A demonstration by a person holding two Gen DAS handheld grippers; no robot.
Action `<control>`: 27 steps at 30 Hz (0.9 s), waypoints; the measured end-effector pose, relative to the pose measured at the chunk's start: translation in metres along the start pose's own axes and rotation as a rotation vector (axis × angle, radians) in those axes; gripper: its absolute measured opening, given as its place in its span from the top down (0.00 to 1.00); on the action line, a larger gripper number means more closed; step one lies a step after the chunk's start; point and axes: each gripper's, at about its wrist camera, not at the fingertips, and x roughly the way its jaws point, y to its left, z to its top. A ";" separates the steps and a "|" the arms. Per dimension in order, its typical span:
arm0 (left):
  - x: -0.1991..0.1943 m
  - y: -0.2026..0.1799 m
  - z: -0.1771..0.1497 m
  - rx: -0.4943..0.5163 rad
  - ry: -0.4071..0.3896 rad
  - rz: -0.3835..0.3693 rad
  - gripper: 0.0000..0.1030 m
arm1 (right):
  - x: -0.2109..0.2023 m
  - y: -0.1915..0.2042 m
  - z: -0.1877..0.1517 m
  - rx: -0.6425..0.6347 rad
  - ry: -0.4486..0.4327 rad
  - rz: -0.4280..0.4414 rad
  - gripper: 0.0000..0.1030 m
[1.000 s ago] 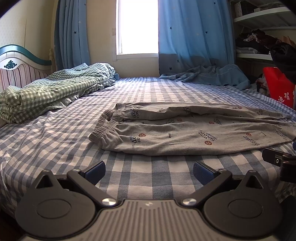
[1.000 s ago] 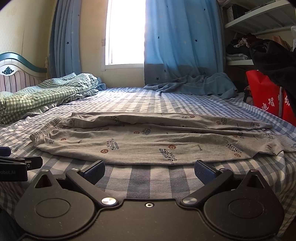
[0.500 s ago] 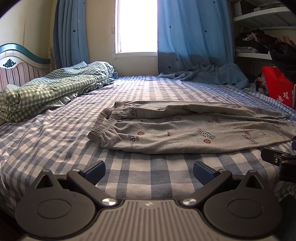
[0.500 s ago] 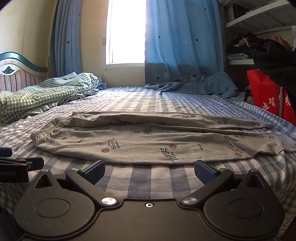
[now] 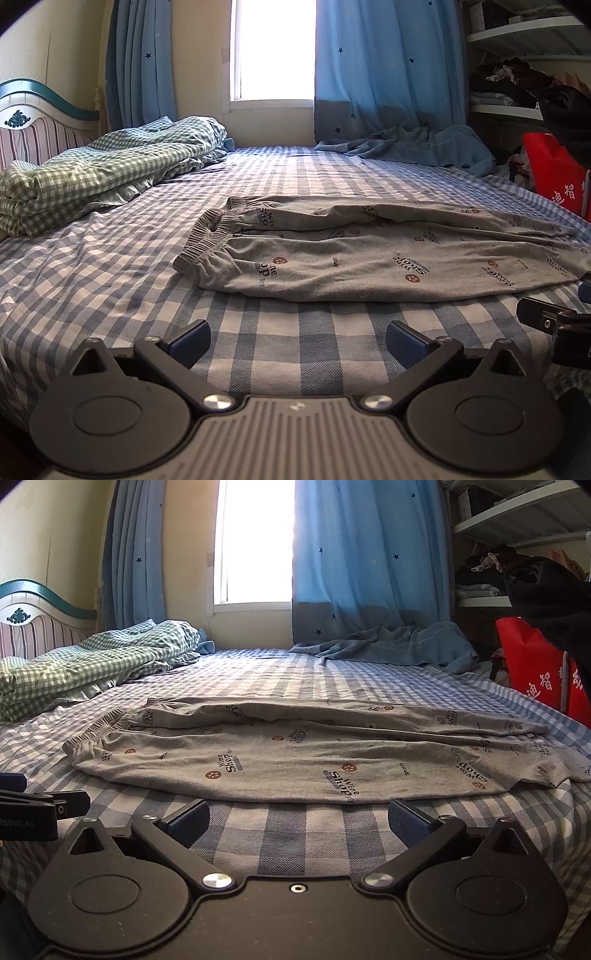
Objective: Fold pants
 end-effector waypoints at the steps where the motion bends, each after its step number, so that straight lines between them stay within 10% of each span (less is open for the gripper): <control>1: 0.000 0.000 0.000 0.000 0.001 0.000 0.00 | 0.000 0.000 0.000 0.000 0.000 0.000 0.01; 16: 0.023 0.031 0.020 -0.232 0.115 -0.031 0.00 | 0.009 -0.002 0.001 -0.017 0.062 -0.006 0.01; 27: 0.054 0.039 0.058 -0.190 0.165 0.010 0.00 | 0.034 -0.007 0.037 -0.077 0.145 0.017 0.01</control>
